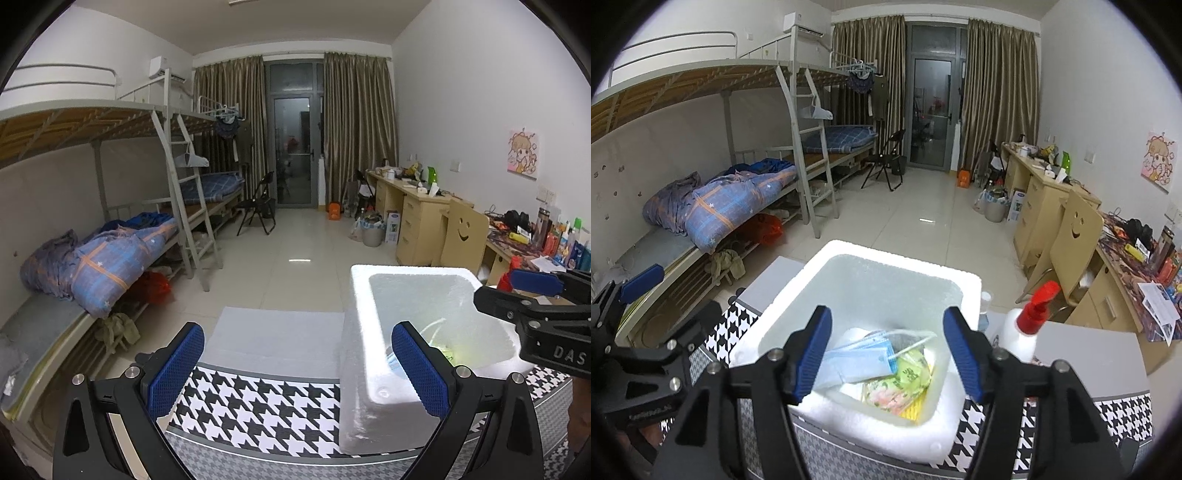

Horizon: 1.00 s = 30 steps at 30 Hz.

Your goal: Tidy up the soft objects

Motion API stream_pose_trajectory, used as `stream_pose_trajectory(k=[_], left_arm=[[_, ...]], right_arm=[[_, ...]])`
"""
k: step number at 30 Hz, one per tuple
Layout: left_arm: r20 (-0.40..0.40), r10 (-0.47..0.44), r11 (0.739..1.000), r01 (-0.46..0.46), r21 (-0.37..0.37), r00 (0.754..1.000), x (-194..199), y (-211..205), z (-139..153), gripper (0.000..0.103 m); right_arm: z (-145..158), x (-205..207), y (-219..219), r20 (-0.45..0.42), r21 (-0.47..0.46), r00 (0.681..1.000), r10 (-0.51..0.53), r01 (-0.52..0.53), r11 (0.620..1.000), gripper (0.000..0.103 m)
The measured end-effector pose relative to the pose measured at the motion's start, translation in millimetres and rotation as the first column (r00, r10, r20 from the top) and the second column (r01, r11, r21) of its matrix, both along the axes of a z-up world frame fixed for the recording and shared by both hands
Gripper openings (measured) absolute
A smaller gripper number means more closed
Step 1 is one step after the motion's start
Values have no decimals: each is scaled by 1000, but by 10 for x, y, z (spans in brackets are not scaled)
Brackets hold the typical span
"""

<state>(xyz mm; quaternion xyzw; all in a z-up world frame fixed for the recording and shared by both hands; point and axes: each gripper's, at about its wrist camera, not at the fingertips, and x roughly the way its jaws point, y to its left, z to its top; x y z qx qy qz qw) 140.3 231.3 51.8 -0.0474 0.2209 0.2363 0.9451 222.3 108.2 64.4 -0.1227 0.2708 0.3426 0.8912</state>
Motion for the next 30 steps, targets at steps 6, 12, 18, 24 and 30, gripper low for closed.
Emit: stream_pose_trajectory(k=[6, 12, 18, 24, 30], left_arm=[[21, -14, 1000, 14, 11, 1000, -115, -111, 74, 102], [25, -32, 999, 31, 32, 999, -244, -261, 122, 102], [47, -58, 998, 57, 29, 997, -420, -404, 174, 102], [85, -81, 996, 78, 30, 993, -682, -569, 239, 102], [104, -97, 994, 91, 53, 990, -917, -753, 287, 102]], right_arm=[[96, -224, -165, 53, 24, 998, -32, 31, 999, 86], [163, -468, -351, 80, 62, 996, -43, 38, 997, 93], [221, -716, -520, 104, 88, 994, -47, 38, 995, 93], [253, -997, -689, 137, 114, 989, -53, 37, 993, 99], [267, -1201, -868, 136, 137, 988, -77, 59, 989, 101]])
